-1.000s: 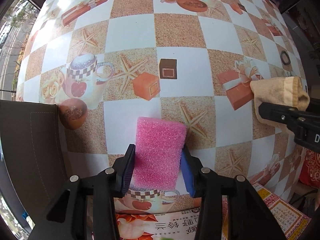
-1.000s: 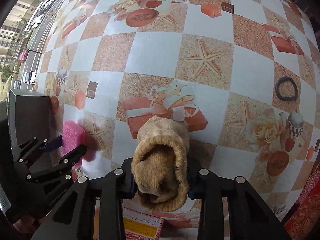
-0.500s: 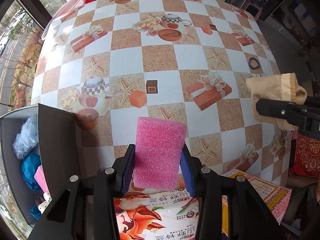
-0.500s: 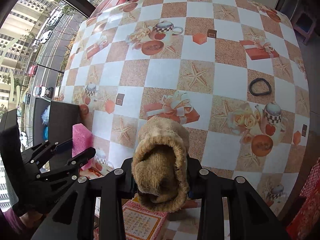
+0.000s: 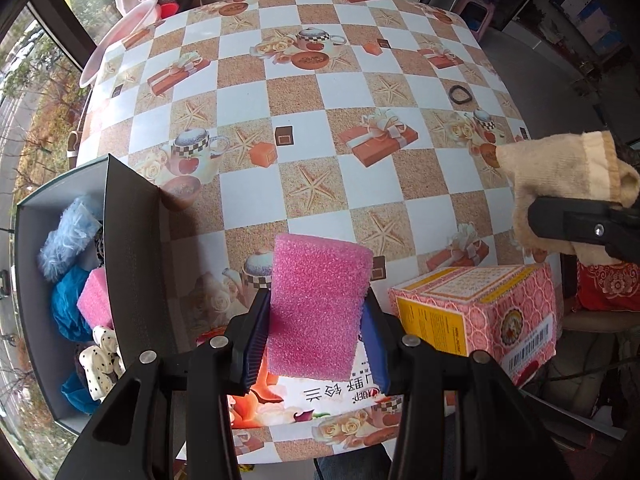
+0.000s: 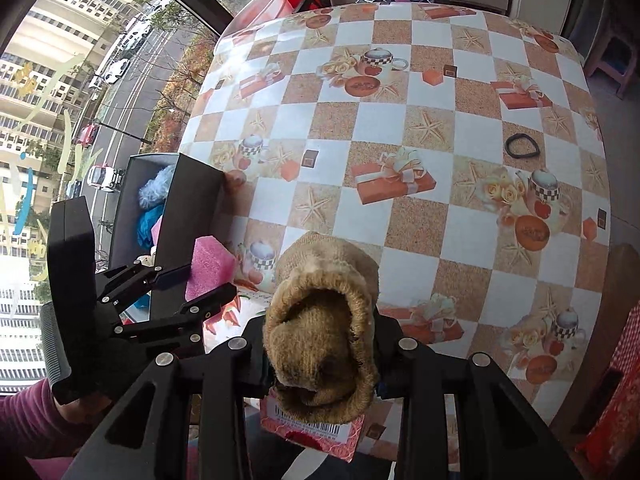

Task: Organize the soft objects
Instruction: 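Lift and carry the sponge and knit sock with both tools over the box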

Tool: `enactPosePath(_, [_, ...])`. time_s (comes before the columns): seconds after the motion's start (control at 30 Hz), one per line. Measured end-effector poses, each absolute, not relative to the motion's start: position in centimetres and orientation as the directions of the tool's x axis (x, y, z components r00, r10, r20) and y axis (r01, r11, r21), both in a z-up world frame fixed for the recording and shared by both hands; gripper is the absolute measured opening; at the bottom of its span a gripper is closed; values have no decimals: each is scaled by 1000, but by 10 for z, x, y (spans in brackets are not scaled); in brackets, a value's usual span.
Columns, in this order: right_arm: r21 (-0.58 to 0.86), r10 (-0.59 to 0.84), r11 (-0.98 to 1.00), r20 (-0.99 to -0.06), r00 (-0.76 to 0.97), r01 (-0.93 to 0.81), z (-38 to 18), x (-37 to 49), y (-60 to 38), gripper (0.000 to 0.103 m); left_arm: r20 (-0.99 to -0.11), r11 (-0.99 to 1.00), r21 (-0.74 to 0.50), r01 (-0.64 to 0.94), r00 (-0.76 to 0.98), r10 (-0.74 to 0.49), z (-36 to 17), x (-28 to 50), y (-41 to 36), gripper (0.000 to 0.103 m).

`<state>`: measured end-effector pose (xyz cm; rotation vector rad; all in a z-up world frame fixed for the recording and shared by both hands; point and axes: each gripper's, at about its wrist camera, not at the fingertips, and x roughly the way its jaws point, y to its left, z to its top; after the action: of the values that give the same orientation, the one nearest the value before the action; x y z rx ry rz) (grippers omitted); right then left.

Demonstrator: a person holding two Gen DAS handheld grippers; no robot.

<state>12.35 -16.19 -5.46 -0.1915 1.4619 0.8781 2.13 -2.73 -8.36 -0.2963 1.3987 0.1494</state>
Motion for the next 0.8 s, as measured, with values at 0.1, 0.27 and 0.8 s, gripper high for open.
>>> enactPosePath(0.1, [389,398,683,-908,-132,-618,-48,109,-167,37,-983,958,-109,-264,171,-64,-80,11,-30,47])
enactPosePath(0.27, [394,398,684,-907,-139,-614,-40,87,-177,37,-983,957,-109,-268,172,-64,-76,-4,-27,47])
enactPosePath(0.8, [407,382,645,-905,-188,-647,-31,33,-169,37,-975,947,-123,-295,215,-60,-63,-26,-12,47])
